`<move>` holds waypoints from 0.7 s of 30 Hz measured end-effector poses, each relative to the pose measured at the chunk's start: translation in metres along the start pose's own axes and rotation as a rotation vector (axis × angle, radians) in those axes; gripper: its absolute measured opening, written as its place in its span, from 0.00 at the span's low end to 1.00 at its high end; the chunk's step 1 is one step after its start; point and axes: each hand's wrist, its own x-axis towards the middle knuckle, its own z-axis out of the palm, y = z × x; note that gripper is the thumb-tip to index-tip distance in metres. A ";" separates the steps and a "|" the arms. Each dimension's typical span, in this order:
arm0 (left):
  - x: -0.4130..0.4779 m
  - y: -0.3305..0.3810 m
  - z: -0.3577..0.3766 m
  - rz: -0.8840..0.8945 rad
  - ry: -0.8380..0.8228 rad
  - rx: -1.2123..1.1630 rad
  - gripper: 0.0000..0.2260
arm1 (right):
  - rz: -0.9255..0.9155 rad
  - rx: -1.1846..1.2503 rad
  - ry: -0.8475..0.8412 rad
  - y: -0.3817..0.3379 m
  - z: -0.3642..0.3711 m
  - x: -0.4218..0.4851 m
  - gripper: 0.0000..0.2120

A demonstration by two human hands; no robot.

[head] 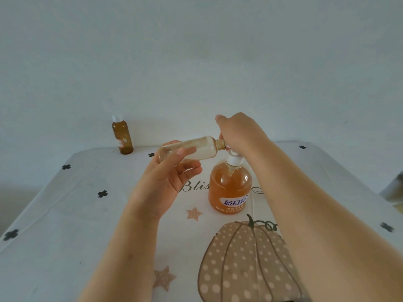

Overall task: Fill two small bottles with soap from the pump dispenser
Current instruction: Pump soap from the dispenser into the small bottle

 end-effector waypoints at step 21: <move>0.002 0.000 -0.006 0.038 -0.075 -0.018 0.37 | -0.026 0.002 -0.030 0.003 0.000 0.011 0.17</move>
